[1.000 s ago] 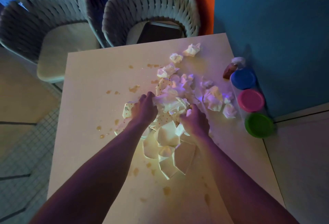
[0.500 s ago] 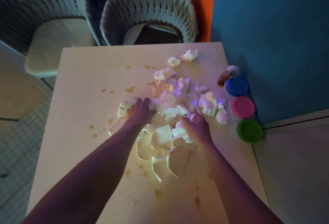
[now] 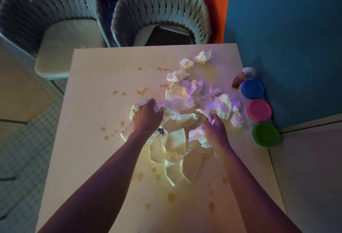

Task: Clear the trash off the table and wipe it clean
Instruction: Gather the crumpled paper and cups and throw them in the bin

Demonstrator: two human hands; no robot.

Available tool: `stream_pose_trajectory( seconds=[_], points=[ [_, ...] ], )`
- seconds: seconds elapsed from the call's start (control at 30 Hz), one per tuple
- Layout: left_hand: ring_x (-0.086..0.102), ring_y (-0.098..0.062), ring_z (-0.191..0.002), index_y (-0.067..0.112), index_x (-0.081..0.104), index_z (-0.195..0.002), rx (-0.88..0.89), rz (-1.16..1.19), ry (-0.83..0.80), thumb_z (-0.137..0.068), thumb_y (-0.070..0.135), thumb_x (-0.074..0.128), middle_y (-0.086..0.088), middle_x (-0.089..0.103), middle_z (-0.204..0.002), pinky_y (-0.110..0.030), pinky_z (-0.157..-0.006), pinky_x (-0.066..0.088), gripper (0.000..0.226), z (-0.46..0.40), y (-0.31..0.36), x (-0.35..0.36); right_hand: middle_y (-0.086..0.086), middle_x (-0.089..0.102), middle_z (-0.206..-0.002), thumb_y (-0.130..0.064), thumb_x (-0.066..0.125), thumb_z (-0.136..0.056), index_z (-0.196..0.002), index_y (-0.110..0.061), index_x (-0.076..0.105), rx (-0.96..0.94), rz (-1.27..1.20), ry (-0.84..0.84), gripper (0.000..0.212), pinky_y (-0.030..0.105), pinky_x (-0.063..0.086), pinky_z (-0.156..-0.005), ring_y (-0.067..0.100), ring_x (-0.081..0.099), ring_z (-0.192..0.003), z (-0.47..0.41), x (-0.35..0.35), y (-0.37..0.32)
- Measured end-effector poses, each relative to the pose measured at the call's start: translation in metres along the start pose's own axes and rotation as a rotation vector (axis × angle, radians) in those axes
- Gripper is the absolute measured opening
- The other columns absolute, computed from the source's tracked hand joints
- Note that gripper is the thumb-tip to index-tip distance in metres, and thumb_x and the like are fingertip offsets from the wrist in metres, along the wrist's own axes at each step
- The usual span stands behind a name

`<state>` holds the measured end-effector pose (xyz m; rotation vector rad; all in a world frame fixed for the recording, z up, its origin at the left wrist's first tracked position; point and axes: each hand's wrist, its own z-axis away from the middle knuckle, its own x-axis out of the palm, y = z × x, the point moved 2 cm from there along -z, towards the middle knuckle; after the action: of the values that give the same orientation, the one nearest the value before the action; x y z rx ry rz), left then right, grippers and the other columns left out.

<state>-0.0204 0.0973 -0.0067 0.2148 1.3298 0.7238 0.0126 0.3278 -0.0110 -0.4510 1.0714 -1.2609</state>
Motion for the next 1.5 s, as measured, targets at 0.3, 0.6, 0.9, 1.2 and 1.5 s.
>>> stream_pose_trajectory(
  seconds=[0.3, 0.6, 0.9, 1.2, 1.5],
  points=[
    [0.063, -0.027, -0.102, 0.041, 0.066, -0.118, 0.026, 0.158, 0.071, -0.089, 0.01, 0.048, 0.002, 0.07, -0.113, -0.033, -0.074, 0.043, 0.046, 0.027, -0.011, -0.016, -0.009, 0.072, -0.08, -0.002, 0.044, -0.076, -0.068, -0.023, 0.069, -0.053, 0.007, -0.051, 0.034, 0.029, 0.047, -0.069, 0.016, 0.062, -0.077, -0.004, -0.006, -0.007],
    [0.061, -0.022, -0.083, 0.039, 0.062, -0.098, -0.027, 0.345, 0.087, -0.086, 0.027, 0.051, 0.004, 0.064, -0.086, -0.031, -0.066, 0.043, 0.02, 0.04, -0.013, -0.029, -0.008, 0.053, -0.054, -0.03, 0.051, -0.07, -0.057, -0.018, 0.061, 0.024, -0.031, -0.081, 0.02, 0.027, 0.037, -0.055, 0.018, 0.048, -0.058, 0.002, 0.0, -0.008],
    [0.06, -0.015, -0.076, 0.028, 0.057, -0.106, 0.13, 0.27, 0.11, -0.085, 0.029, 0.066, 0.002, 0.065, -0.09, -0.032, -0.066, 0.048, 0.023, 0.055, -0.002, -0.027, 0.001, 0.067, -0.07, -0.068, 0.064, -0.08, -0.083, -0.003, 0.071, 0.098, 0.045, -0.214, 0.066, 0.027, 0.046, -0.059, 0.013, 0.06, -0.064, 0.008, 0.008, -0.01],
    [0.056, -0.02, -0.069, 0.027, 0.053, -0.079, 0.022, 0.36, 0.092, -0.073, 0.033, 0.053, 0.006, 0.061, -0.072, -0.035, -0.062, 0.046, 0.009, 0.068, -0.004, -0.029, -0.005, 0.07, -0.072, -0.06, 0.067, -0.077, -0.077, -0.02, 0.067, 0.003, 0.271, -0.202, 0.04, 0.035, 0.054, -0.075, 0.019, 0.068, -0.077, 0.009, 0.013, -0.011],
    [0.064, -0.018, -0.08, 0.041, 0.053, -0.121, -0.013, 0.369, 0.068, -0.088, 0.009, 0.054, 0.006, 0.066, -0.084, -0.034, -0.071, 0.052, 0.046, 0.083, -0.006, -0.033, 0.008, 0.064, -0.121, -0.056, 0.063, -0.081, -0.131, -0.022, 0.045, -0.205, 0.703, -0.182, 0.063, 0.04, 0.051, -0.087, 0.033, 0.062, -0.11, -0.015, 0.041, -0.034]
  ],
)
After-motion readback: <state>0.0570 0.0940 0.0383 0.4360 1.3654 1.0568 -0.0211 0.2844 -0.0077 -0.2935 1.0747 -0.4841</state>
